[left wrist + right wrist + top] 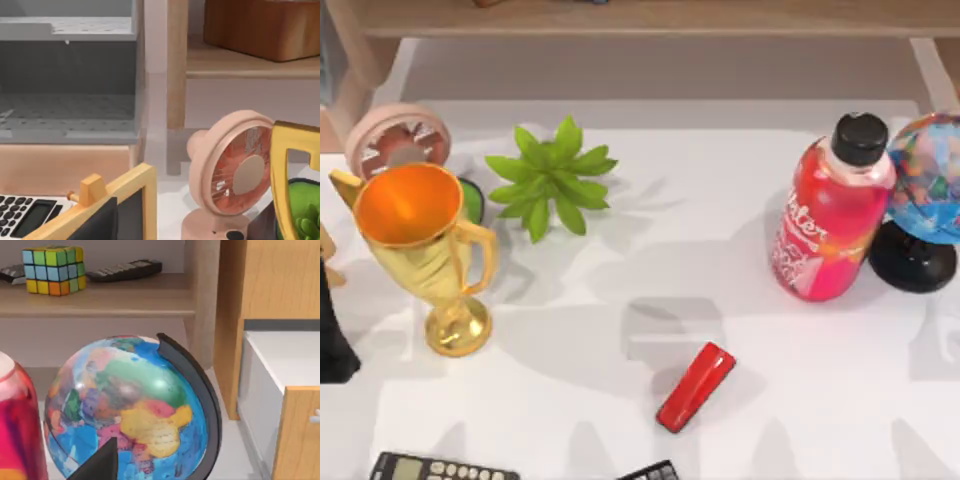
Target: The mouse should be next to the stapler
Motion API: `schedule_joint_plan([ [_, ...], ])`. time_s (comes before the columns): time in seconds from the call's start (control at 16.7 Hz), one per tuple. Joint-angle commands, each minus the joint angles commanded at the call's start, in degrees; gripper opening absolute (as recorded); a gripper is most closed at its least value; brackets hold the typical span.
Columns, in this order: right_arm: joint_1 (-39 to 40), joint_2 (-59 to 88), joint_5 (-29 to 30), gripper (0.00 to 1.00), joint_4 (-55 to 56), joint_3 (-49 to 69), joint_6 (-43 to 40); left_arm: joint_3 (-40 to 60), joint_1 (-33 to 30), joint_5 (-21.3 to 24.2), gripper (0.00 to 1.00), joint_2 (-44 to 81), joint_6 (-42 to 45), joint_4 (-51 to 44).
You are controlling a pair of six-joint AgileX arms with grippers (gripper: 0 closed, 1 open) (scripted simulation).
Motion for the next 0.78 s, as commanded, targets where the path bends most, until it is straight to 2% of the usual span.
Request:
schedule_joint_plan([
  [0.36,-0.60,5.50,-0.38,1.00,-3.42,5.26,-1.43,0.00,0.00,0.00,1.00,0.00,0.00,0.00],
  [0.6,-2.52,20.78,-1.00,1.00,-12.16,19.78,-5.18,0.00,0.00,0.00,1.00,0.00,0.00,0.00],
  [0.78,-4.81,38.21,-1.29,1.00,-20.91,36.35,-9.15,0.00,0.00,0.00,1.00,0.00,0.00,0.00],
])
